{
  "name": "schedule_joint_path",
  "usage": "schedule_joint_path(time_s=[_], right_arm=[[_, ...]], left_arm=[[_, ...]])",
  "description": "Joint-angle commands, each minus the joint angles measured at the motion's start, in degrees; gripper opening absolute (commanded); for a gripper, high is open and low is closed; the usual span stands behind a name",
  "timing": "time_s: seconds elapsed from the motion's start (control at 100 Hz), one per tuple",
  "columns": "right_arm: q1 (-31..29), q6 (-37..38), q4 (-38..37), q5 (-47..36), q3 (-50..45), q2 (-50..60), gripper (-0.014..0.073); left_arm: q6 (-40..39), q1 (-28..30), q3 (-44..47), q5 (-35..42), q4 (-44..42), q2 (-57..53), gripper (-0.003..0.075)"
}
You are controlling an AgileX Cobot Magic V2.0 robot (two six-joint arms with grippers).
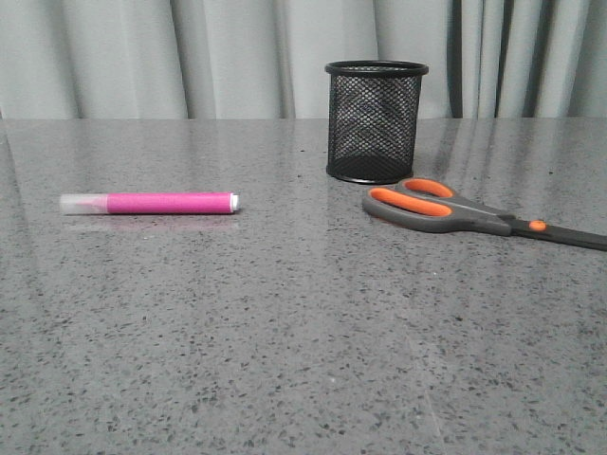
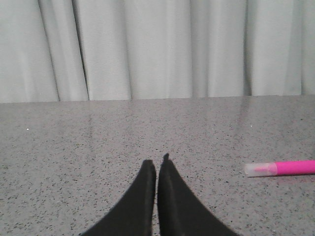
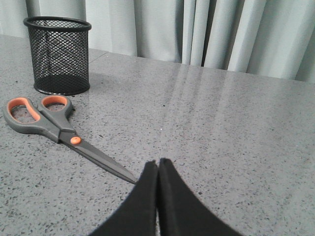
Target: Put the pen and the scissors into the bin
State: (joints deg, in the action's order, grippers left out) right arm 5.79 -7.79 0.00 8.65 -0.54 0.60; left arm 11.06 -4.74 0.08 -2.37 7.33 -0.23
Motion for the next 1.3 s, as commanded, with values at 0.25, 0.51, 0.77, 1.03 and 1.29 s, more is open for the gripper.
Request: schedule_joint_path(time_s=[0.25,0.51,0.77,1.03,1.29], right_arm=[[-0.34,-0.08,-0.54,-4.2,-0.87,1.12,-0.0076],[-0.34,-0.08,-0.54,-4.2,-0.87,1.12,-0.0076],[-0.34,-0.08,-0.54,-4.42,-0.87,1.12,-0.0076],[-0.34,-0.08,-0.54,-4.23,-0.87,1.12,-0.0076],[-0.34,-0.08,3.4,-8.65,-0.87,1.12,-0.0076]], left_arm=[[-0.35,0.15,2.55,4.51,0.53,-1.86,-0.0019],[-0.35,0.15,2.55,4.51,0.53,-1.86,-0.0019],[-0.35,0.15,2.55,4.51,0.53,-1.86,-0.0019],[-0.35,0.15,2.55,4.51,0.55,-1.86,-0.0019],[-0.35,0.15,2.55,4.41,6.69,-1.86,-0.0019]])
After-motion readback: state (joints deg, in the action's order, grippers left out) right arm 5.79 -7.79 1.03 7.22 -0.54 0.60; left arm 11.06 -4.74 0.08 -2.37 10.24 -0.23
